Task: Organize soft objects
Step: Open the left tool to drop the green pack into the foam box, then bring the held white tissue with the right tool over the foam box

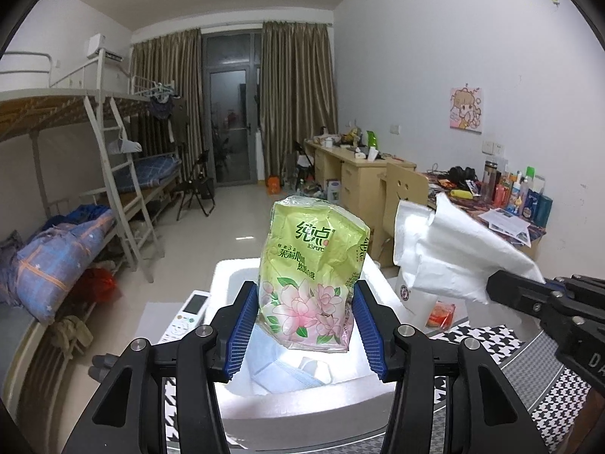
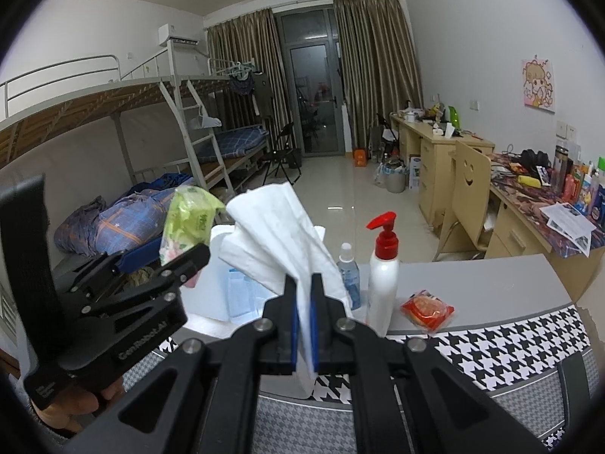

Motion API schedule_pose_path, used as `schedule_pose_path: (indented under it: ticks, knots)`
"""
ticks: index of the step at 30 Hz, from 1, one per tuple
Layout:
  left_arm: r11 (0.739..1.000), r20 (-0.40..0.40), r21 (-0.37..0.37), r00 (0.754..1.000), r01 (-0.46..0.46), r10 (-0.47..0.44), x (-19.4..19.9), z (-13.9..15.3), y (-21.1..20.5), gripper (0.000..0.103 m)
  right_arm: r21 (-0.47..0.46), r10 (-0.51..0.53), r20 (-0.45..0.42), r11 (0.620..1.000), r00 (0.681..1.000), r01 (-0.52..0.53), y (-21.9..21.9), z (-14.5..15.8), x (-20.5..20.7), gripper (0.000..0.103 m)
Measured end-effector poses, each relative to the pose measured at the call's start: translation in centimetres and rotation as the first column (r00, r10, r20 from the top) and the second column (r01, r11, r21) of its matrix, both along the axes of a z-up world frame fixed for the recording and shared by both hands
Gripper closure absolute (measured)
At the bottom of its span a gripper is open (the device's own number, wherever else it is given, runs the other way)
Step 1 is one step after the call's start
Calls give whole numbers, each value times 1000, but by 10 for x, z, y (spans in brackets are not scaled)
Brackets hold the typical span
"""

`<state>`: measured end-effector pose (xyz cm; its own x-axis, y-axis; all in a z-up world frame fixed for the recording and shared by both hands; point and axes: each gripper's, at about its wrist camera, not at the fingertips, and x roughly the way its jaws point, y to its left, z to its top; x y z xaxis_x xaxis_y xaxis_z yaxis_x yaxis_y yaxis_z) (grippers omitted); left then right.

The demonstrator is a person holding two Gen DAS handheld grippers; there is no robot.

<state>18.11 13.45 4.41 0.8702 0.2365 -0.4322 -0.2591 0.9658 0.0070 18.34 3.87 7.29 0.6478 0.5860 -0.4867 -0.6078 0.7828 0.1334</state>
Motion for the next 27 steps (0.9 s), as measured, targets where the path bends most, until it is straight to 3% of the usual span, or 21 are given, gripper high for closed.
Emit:
schedule_pose_path:
  ticks: [3, 7, 10, 27]
  knots:
    - [1000, -18, -6, 1000, 10, -10, 5, -5, 3, 42, 1, -4, 3, 1000, 1000, 4, -1, 1, 0, 96]
    - [1000, -50, -28, 999, 9, -10, 9, -12, 10, 20, 4, -12, 3, 1000, 1000, 12, -3, 1, 2, 96]
    - [999, -21, -20, 999, -34, 34, 2, -8, 16, 6, 3, -28, 13, 1000, 1000, 28, -4, 3, 1, 96]
    - [995, 36, 7, 995, -95, 95, -27, 10, 23, 1, -8, 25, 18, 1000, 1000, -24, 15, 5, 0, 96]
